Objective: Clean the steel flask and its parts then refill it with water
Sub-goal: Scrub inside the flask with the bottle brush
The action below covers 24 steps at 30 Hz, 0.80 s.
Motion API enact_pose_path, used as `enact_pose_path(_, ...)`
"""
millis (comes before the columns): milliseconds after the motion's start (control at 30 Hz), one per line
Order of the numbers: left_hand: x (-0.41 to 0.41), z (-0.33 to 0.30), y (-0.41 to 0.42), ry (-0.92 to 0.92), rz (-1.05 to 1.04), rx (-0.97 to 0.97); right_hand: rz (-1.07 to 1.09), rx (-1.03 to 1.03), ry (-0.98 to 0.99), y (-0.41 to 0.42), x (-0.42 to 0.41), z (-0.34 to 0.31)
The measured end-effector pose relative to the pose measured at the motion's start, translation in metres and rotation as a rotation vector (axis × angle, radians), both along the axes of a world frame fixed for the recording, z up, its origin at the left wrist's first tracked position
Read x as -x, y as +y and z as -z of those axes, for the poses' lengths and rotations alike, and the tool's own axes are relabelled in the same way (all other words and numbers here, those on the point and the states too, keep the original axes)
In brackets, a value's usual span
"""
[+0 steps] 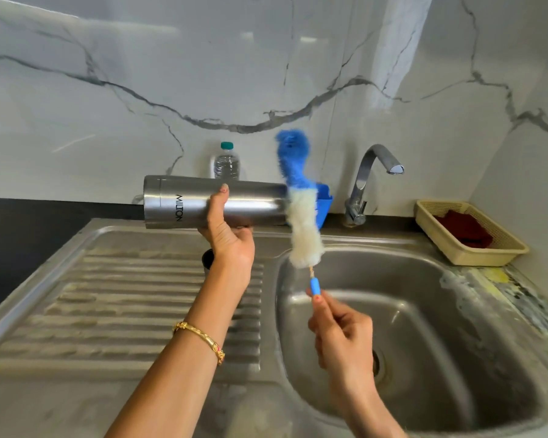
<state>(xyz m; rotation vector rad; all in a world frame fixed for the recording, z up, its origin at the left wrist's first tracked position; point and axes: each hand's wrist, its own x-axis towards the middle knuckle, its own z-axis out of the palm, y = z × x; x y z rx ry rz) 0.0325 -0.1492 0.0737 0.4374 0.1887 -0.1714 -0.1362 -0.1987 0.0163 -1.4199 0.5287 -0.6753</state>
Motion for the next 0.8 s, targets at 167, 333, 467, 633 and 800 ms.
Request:
enact_pose_path(167,-0.010,-0.001,0.009,-0.073,0.035,-0.048,-0.030,0.005,-0.035,0.014,-0.008,-0.011)
enact_pose_path(333,-0.009,-0.003,0.003,-0.114,0.054,0.009,0.051,0.006,-0.076,0.014,-0.006,-0.006)
enact_pose_path(467,-0.010,-0.005,-0.005,-0.115,0.085,-0.021,0.114,-0.023,-0.035,-0.001,-0.005,-0.004)
enact_pose_path(633,-0.006,0.005,-0.007,-0.128,0.073,-0.036,0.097,0.036,-0.054,0.007,0.002,0.003)
enact_pose_path(800,-0.009,0.005,-0.004,-0.211,0.069,0.051,0.136,0.053,-0.045,-0.006,-0.004,0.003)
